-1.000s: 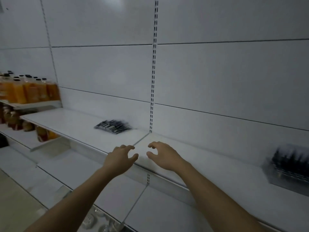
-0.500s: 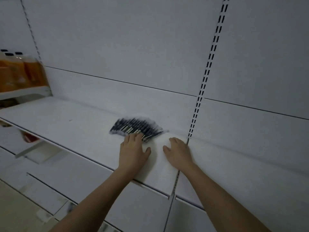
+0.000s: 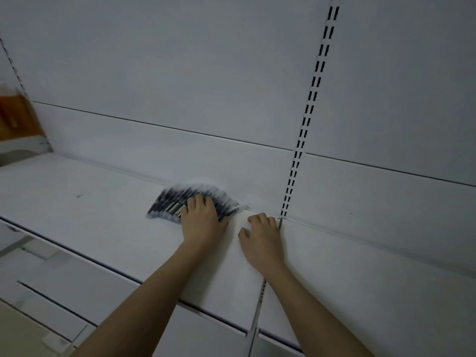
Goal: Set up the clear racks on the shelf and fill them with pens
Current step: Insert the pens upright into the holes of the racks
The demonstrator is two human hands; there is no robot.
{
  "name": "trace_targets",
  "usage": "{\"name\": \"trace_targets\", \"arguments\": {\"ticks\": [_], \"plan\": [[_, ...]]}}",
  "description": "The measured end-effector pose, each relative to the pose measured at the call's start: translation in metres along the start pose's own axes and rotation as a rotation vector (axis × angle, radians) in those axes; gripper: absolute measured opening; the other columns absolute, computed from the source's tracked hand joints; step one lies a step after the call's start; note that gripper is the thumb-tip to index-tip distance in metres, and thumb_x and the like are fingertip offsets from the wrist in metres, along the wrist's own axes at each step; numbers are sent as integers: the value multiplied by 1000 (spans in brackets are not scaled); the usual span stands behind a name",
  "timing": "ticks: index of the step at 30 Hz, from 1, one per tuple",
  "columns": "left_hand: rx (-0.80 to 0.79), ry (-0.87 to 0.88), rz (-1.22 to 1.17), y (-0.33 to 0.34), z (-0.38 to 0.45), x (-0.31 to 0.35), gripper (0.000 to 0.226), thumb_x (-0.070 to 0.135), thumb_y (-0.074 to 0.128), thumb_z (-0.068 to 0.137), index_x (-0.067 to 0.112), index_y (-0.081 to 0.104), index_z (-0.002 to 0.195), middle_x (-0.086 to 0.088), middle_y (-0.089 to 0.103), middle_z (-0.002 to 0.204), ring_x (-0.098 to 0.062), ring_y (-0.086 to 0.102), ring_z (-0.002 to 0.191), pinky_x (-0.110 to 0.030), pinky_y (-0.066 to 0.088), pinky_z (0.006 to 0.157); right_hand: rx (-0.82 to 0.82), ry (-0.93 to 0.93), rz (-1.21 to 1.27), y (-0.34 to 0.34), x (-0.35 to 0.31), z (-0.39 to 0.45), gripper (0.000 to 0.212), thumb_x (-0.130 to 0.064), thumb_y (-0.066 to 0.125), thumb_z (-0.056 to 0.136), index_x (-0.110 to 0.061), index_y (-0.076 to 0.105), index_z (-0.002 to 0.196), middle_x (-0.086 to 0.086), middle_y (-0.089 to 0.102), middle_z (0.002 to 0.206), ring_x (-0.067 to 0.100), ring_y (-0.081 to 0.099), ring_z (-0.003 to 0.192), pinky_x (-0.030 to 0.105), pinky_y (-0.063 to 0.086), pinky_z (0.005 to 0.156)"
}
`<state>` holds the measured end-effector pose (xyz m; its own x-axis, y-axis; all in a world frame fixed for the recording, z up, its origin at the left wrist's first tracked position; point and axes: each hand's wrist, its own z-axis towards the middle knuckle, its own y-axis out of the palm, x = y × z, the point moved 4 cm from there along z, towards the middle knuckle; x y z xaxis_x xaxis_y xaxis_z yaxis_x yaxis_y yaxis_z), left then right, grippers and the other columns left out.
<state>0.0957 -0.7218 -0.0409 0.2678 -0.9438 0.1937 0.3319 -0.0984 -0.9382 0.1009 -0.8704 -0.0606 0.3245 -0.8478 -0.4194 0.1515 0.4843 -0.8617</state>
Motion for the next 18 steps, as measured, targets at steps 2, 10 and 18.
{"name": "trace_targets", "arguments": {"ticks": [2, 10, 18], "plan": [[-47, -28, 51, -3, 6, 2, 57, 54, 53, 92, 8, 48, 127, -15, 45, 135, -34, 38, 127, -43, 33, 103, 14, -7, 11, 0, 0, 1, 33, -28, 47, 96, -9, 60, 120, 6, 56, 119, 27, 45, 114, 40, 37, 104], [-298, -100, 25, 10, 18, 20, 63, 51, 56, 92, 2, 48, 130, -22, 45, 137, -41, 40, 128, -46, 41, 101, 17, 9, 69, 3, 8, 5, 32, -27, 49, 95, -11, 61, 121, 6, 54, 123, 28, 44, 118, 39, 35, 105], [-438, 43, 0, -4, 26, 50, 34, 25, 62, 88, 14, 40, 65, -3, 44, 61, -18, 45, 54, -28, 38, 49, 29, 49, 124, 2, 13, 9, 28, -22, 40, 102, -12, 64, 112, 7, 57, 123, 28, 43, 117, 38, 35, 103]]}}
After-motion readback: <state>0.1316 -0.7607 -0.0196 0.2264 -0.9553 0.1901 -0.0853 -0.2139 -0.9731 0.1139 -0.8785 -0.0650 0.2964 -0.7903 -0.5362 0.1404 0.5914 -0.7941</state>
